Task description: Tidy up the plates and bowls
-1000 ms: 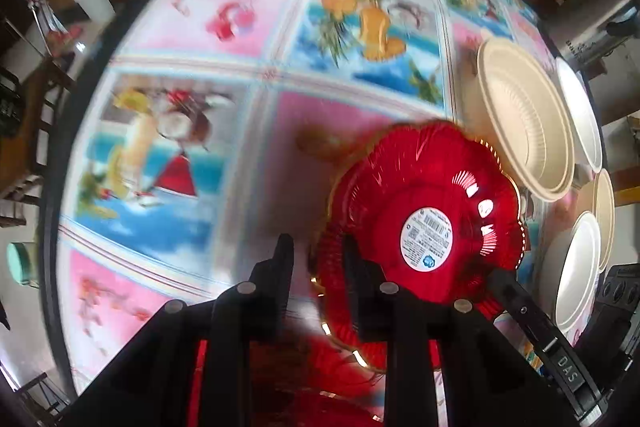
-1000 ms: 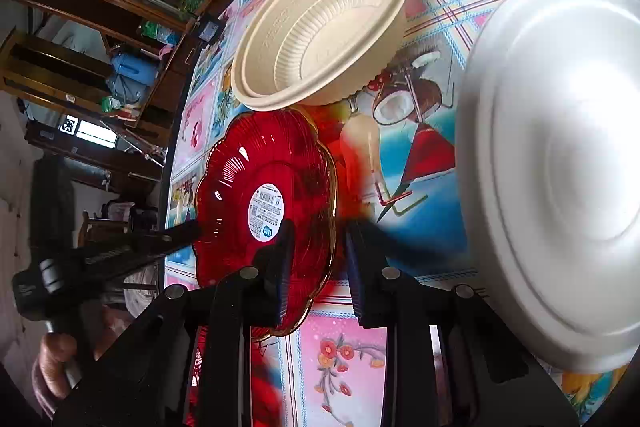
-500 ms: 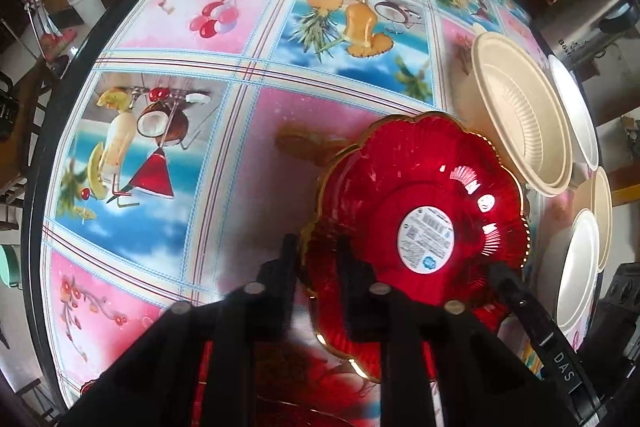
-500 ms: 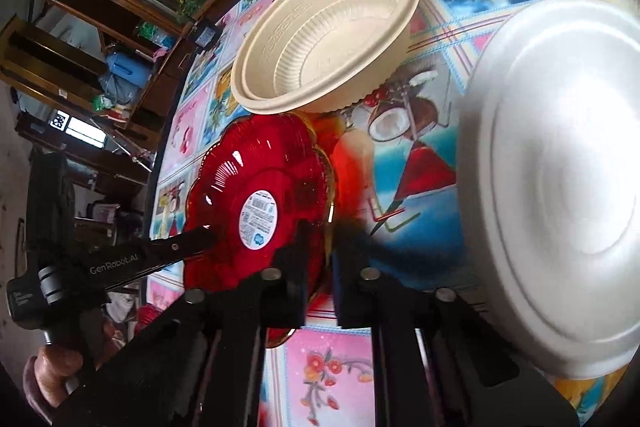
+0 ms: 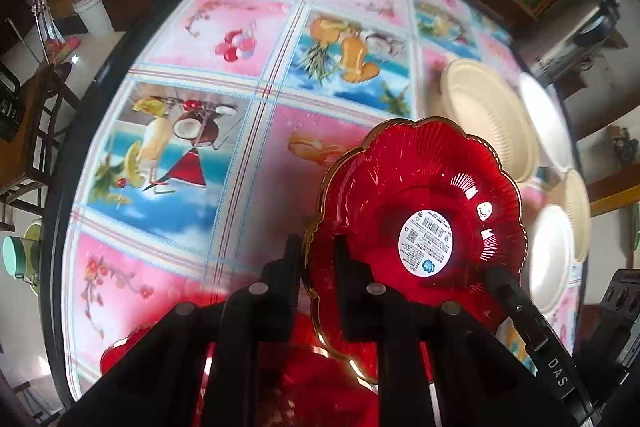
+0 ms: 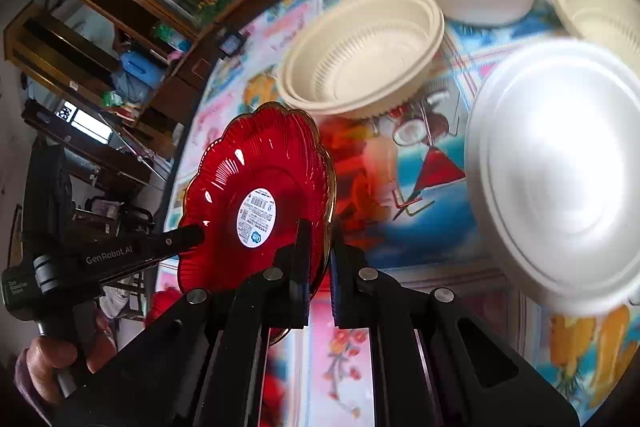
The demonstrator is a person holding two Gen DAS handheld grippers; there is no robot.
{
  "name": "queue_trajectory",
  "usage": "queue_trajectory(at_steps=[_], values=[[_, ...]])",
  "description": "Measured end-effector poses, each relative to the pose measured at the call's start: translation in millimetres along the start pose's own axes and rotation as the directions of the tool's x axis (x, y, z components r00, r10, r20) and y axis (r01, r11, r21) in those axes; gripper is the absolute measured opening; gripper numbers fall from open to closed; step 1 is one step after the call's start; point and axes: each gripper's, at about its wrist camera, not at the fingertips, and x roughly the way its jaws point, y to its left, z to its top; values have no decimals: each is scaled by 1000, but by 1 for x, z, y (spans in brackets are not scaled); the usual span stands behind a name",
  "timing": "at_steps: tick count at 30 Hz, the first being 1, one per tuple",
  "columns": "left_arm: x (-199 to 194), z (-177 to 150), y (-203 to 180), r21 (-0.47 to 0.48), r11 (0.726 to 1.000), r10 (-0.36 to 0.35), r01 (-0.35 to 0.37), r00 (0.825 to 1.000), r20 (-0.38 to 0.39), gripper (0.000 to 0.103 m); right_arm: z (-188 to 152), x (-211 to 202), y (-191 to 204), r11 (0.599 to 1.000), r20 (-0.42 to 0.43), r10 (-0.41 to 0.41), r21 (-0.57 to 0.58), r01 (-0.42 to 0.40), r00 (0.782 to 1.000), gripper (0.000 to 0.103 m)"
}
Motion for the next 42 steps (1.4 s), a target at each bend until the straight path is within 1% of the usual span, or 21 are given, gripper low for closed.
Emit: queue_trajectory(at_steps=[5,7,11,14,17,22,26,30,33,35,37,40,42], values=[[-42,-12,-8,20,1000,-4,3,996,84,14,-10,-40,23,999,65,13,-54,-9,998,7],[-58,-22,-6,27,1000,-2,-1,994,111,14,-16,-54,32,997,78,27,-73,-21,997,7],[-85,-45,14,11,1000,-4,2,989,149,14,-35,-71,53,992,86,49,-124,-38,995,7],[-96,-67,36,-19,1000,17,-14,986,163,14,-54,-69,73,985,63,61,-167,-50,996,7],[-96,-90,61,-57,998,47,-38,987,154,14,-80,-59,86,977,13,68,-201,-64,998,7],[-76,-120,92,-102,993,71,-60,993,99,15,-111,-38,93,969,-56,41,-243,-54,998,7],[-56,-134,99,-87,991,101,-97,994,49,17,-128,-23,93,959,-88,-16,-283,-9,996,7],[-47,-140,100,-62,987,150,-148,988,29,18,-132,-12,93,948,-109,-61,-317,24,992,7],[-49,-141,96,-31,980,200,-199,979,50,18,-137,-9,101,918,-72,-117,-387,80,990,9],[-51,-142,96,-22,974,226,-226,972,67,18,-139,-9,105,896,-35,-145,-428,116,989,9],[-53,-142,96,-17,968,250,-250,965,82,18,-141,-7,109,878,-20,-166,-458,139,986,9],[-59,-145,100,-41,970,241,-238,965,103,18,-142,-6,112,853,-15,-200,-495,166,980,9],[-67,-149,102,-63,971,239,-233,962,134,18,-143,-7,117,803,32,-247,-553,223,968,9]])
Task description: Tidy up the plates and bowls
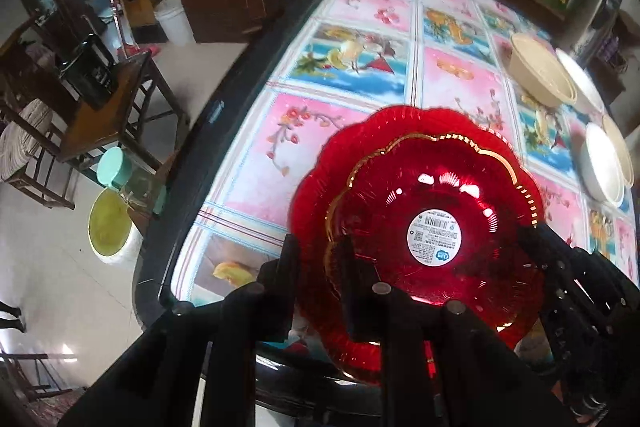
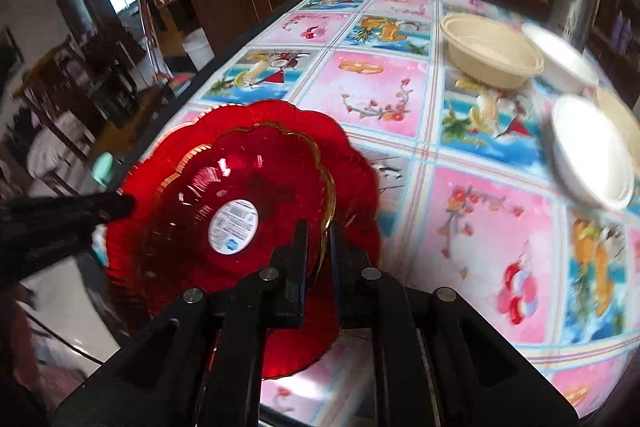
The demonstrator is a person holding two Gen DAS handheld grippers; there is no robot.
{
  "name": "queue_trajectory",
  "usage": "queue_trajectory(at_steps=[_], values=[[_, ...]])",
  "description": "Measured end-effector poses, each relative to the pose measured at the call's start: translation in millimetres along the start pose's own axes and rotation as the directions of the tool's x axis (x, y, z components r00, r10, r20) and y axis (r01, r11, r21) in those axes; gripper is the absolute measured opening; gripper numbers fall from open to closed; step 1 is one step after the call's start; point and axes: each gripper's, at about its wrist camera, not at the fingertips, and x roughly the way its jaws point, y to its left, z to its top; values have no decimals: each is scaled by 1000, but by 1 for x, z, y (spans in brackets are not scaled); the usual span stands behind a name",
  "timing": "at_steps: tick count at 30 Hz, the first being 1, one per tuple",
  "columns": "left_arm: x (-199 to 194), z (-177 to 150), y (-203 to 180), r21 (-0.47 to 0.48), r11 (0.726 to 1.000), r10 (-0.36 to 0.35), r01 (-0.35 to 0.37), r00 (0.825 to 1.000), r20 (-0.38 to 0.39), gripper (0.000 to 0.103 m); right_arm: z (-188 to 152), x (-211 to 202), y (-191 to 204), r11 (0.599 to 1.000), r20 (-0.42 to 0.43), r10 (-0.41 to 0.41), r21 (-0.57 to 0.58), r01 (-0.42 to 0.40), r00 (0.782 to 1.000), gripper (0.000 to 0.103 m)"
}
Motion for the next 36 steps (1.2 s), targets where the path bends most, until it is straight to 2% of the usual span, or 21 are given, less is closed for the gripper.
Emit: queue_trajectory(at_steps=[2,4,6,8,9,10,13,16,17,21,24,28,30,33,36], values=[[-8,-4,3,-25,1000,-15,16,999,32,18,2,-11,2,998,43,-15,-54,18,999,9],[-20,-11,6,-54,997,-42,46,996,73,18,5,-25,-1,997,95,5,-72,1,995,9],[-33,-20,7,-78,994,-66,75,991,114,18,8,-41,-12,997,156,44,-65,-34,987,10],[-49,-33,7,-85,991,-89,105,982,169,20,9,-49,-31,1000,192,8,-21,-4,981,15],[-56,-39,7,-79,990,-96,113,977,190,21,8,-48,-39,1000,181,-15,-6,16,983,22],[-60,-42,7,-74,991,-98,115,974,203,25,3,-45,-51,999,152,-41,16,39,988,25],[-69,-54,7,-67,993,-76,94,969,235,29,-15,-31,-76,996,33,-66,61,64,997,26],[-66,-55,5,-66,994,-73,90,972,221,29,-29,-17,-72,998,-65,-52,36,55,996,26],[-65,-54,4,-62,993,-80,96,972,220,29,-32,-15,-67,999,-70,-39,30,41,997,26],[-69,-55,0,-47,995,-79,92,970,231,29,-30,-15,-40,999,-47,-36,-13,36,998,26],[-73,-58,3,-50,994,-78,93,967,242,29,-24,-14,-19,994,-20,-93,-58,91,996,26],[-74,-59,3,-54,993,-86,102,968,236,29,-25,-13,0,994,-13,-42,-101,41,999,26],[-76,-58,0,-52,992,-97,113,967,236,29,-27,-14,3,991,3,-53,-124,53,999,26],[-81,-55,-13,-24,988,-142,152,962,235,29,-25,-20,-19,996,17,-41,-76,43,999,26],[-83,-56,-39,28,983,-180,179,957,225,30,-24,-31,-70,996,56,37,75,-41,998,26]])
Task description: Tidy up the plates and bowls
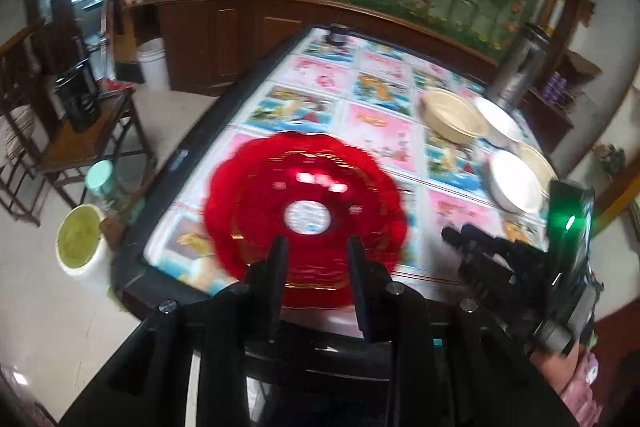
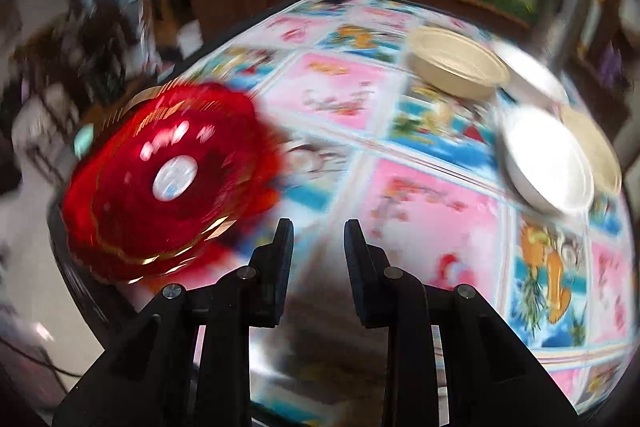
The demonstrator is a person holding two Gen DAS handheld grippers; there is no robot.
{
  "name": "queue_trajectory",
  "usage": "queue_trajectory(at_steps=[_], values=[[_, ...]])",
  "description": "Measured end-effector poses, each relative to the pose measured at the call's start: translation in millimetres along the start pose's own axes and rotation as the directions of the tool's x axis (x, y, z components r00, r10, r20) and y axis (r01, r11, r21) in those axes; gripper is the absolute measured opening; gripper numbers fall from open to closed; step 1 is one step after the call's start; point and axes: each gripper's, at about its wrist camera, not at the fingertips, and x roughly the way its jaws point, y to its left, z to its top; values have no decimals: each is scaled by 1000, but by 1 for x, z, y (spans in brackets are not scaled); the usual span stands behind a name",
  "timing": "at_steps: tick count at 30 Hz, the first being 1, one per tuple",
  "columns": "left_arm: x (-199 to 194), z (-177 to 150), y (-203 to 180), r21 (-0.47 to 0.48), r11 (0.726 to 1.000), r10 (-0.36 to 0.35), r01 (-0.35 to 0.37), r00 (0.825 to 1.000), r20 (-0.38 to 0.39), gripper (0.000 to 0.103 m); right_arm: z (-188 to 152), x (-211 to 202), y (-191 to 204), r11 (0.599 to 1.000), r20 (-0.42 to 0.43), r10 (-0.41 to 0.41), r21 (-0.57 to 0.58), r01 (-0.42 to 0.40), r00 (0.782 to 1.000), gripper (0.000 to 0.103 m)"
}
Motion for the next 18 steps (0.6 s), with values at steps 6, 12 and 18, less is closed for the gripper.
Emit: queue_trajectory(at_steps=[6,12,18], values=[[26,-5,-66,102,988,-104,115,989,-101,52,-9,-39,-121,970,107,6,241,-32,994,26],[58,3,-123,159,971,-145,176,972,-186,52,-25,-72,-219,887,166,5,454,-81,986,26],[103,41,-158,83,980,-161,180,967,-197,53,-29,-71,-266,785,214,91,586,-202,973,28]])
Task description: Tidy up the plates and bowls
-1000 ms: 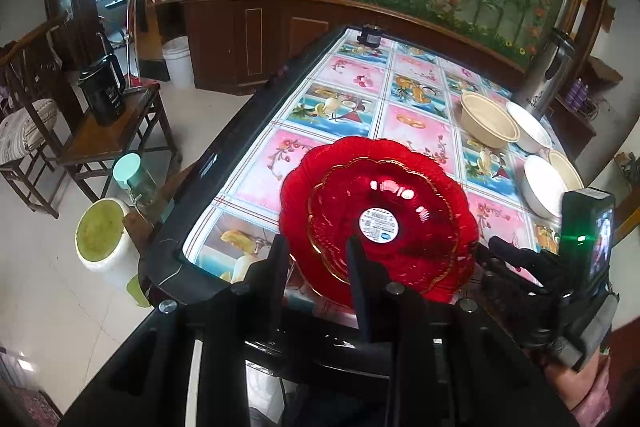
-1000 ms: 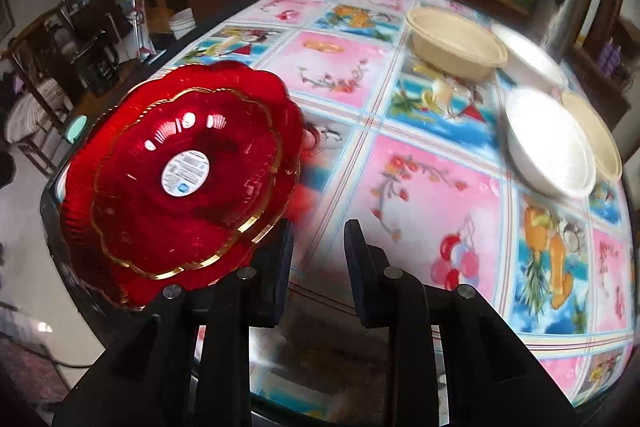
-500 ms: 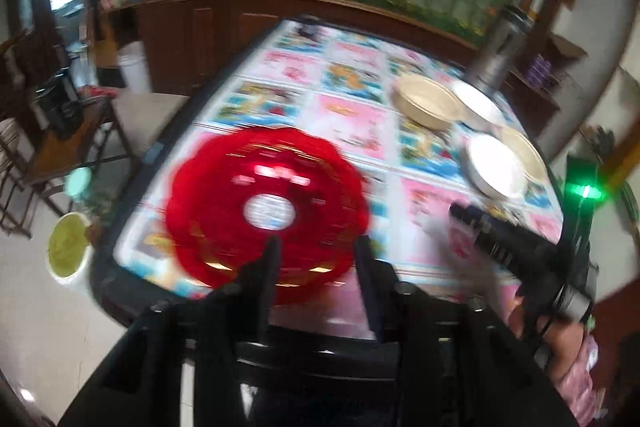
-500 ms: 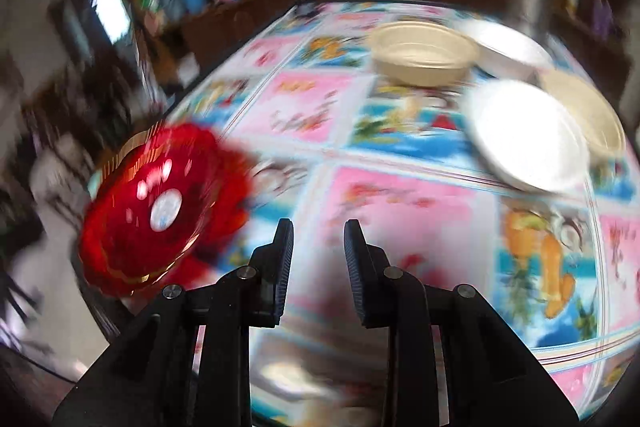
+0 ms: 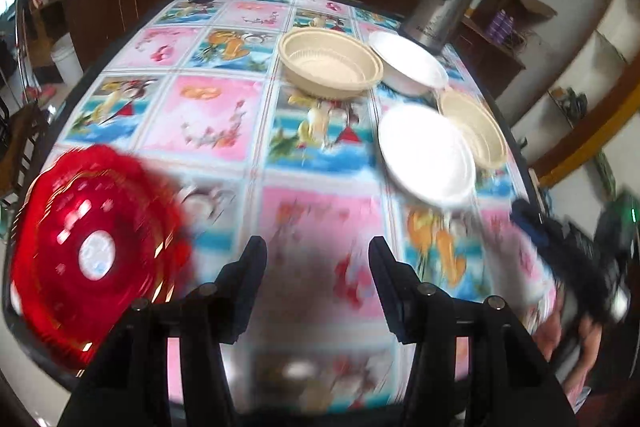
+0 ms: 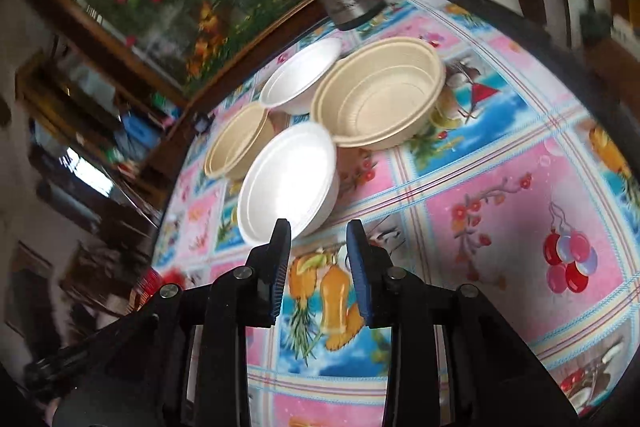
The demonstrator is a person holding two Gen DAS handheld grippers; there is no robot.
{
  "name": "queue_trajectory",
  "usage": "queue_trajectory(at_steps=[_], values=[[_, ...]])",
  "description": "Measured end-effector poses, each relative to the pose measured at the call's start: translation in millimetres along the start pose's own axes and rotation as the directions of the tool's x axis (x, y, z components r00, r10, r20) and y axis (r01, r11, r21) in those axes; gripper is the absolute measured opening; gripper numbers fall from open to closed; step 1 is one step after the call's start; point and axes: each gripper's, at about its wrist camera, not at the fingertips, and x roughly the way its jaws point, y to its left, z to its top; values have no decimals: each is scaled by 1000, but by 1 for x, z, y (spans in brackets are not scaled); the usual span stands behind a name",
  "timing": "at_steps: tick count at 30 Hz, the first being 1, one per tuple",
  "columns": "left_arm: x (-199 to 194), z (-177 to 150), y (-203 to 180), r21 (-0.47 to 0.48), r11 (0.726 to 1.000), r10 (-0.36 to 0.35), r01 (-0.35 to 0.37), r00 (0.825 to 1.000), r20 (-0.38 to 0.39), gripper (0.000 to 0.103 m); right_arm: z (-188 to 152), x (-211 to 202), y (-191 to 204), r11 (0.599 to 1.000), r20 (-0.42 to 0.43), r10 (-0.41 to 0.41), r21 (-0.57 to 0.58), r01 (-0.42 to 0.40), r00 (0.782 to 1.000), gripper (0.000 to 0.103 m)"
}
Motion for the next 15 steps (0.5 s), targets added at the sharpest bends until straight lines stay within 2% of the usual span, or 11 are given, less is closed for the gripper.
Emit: queue_trajectory(at_steps=[5,9,11,15], values=[[38,36,-13,-53,999,9,-11,999,-38,54,21,19,-3,999,-23,28,38,-27,999,28],[59,56,-16,-112,993,-39,31,997,-67,54,31,39,-5,999,-76,11,41,-8,997,28],[68,64,-21,-122,991,-58,48,995,-83,54,34,49,-9,998,-99,23,63,-17,995,28],[84,74,-29,-119,992,-51,39,993,-107,54,40,63,-10,998,-117,23,62,-16,993,28]])
